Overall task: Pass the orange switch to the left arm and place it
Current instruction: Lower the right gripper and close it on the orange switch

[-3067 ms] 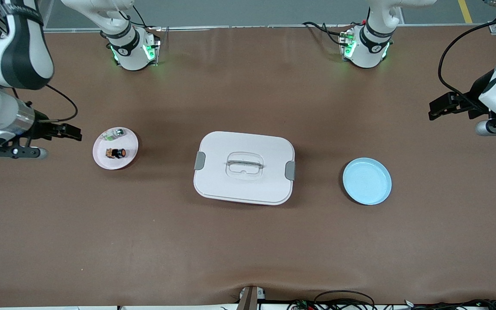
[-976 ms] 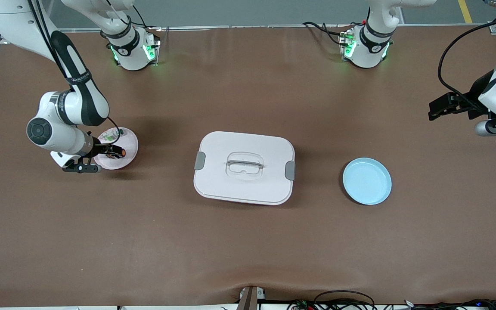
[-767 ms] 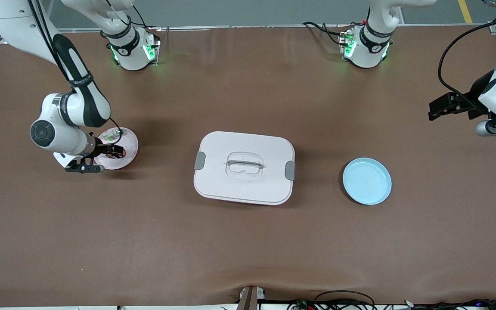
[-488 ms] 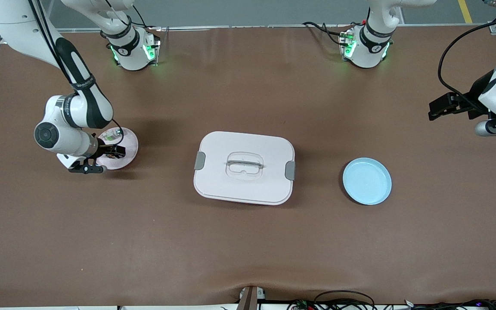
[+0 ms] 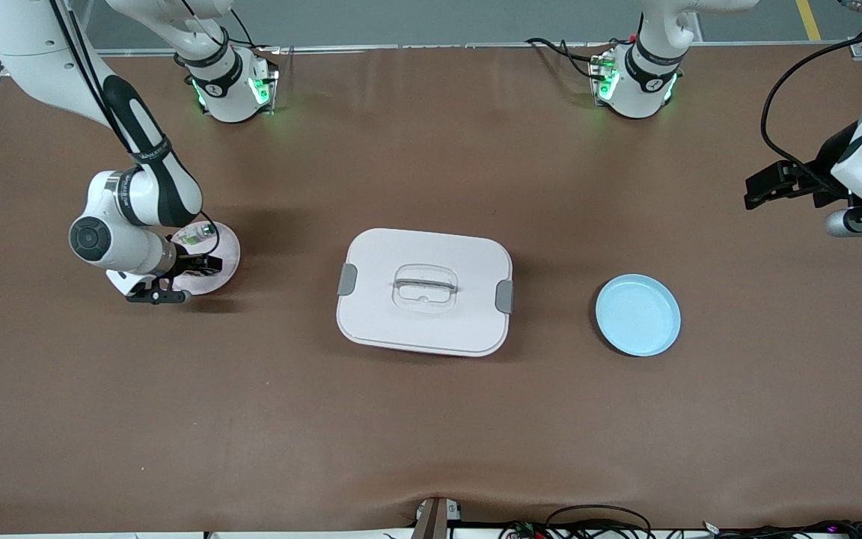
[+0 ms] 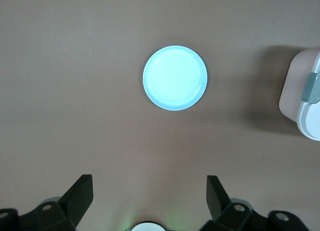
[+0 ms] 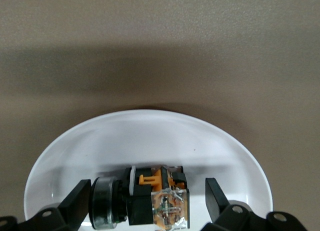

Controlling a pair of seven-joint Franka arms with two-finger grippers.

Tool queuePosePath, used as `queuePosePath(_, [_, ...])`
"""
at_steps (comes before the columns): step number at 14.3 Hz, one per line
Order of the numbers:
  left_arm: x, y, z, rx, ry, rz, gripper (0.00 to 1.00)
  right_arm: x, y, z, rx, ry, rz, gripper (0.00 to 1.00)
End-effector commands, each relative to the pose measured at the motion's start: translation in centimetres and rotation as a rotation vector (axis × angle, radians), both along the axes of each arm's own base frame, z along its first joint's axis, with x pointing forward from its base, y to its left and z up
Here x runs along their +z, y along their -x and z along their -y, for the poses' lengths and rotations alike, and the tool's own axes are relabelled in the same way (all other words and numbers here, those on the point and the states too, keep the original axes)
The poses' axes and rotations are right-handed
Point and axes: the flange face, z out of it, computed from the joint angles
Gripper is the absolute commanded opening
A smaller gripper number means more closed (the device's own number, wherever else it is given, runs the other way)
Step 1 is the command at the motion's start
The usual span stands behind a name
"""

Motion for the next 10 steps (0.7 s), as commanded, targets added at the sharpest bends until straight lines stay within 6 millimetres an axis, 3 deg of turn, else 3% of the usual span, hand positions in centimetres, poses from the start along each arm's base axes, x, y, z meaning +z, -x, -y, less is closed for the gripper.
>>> queuePosePath(1, [0.27,0.01,-0.09,-0.009,0.015,-0.004,1.00,-0.10,-0.28,-0.25,0.005,-0.012,0.010,1.00])
queuePosePath(3, [0.27,0.01,-0.09,-0.009,0.015,-0.004,1.00,-0.18,-0.26,-0.41,0.009,-0.013,0.008,0.85])
queuePosePath(7, [0.28,0.02,0.19,-0.013,0.017,-0.002,1.00,-0.12,-0.25,-0.49,0.042,-0.019,0.007,0.35])
queuePosePath(8, [0.27,0.06,0.34,-0.010,0.015,-0.004,1.00,-0.12,-0.25,-0.41,0.059,-0.023,0.007,0.28])
queuePosePath(10, [0.21,0.03,0.27,-0.013,0.017,-0.004,1.00,0.00,-0.33,-0.33,0.071,-0.025,0.010,0.24])
